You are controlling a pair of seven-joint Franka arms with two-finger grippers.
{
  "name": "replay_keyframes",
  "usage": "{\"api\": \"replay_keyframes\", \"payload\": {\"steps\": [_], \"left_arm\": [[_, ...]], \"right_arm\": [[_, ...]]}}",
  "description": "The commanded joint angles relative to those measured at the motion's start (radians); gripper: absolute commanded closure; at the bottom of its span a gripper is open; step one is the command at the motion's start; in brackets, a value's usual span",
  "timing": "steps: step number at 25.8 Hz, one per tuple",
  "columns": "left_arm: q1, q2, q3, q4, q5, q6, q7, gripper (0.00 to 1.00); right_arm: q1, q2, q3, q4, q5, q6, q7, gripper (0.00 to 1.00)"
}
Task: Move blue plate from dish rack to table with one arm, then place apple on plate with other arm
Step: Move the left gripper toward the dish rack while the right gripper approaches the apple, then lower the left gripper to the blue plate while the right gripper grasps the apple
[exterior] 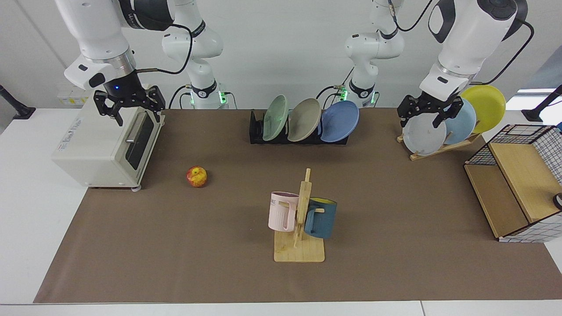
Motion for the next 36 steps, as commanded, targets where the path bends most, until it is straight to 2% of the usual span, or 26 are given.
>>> {"api": "replay_keyframes", "payload": {"steps": [1,14,16,18,22,25,29,31,36], "left_arm": [[0.012,-0.028,-0.014,-0.039,0.000,0.011,0.021,0.00],[0.010,-0.033,-0.023,-0.057,0.005,0.005,0.022,0.00],[0.004,-0.053,-0.025,-0.090,0.005,0.010,0.019,0.00],[-0.025,-0.098,-0.025,-0.169,0.005,0.039,0.021,0.00],[-0.054,-0.189,-0.026,-0.330,0.003,0.129,0.018,0.00],[-0.076,-0.232,-0.025,-0.413,0.003,0.162,0.016,0.00],[-0.088,-0.254,-0.026,-0.452,0.003,0.168,0.015,0.00],[-0.094,-0.257,-0.026,-0.459,0.003,0.168,0.015,0.00],[-0.111,-0.271,-0.025,-0.482,0.006,0.166,0.032,0.00]], "right_arm": [[-0.006,-0.013,0.005,-0.013,0.016,0.009,0.011,0.00],[-0.003,-0.015,0.014,-0.013,0.026,-0.010,0.010,0.00],[-0.004,-0.028,0.014,-0.013,0.029,-0.055,0.017,0.00],[-0.003,-0.042,0.012,-0.045,0.029,-0.055,0.043,0.00],[-0.003,-0.047,0.014,-0.126,0.030,0.078,0.050,0.00],[-0.003,-0.033,0.014,-0.169,0.030,0.111,0.063,0.00],[0.000,-0.024,0.014,-0.273,0.036,0.248,0.100,0.00],[-0.001,-0.013,0.014,-0.310,0.068,0.308,0.129,0.00],[0.023,0.077,0.014,-0.318,0.093,0.356,0.175,0.00]]}}
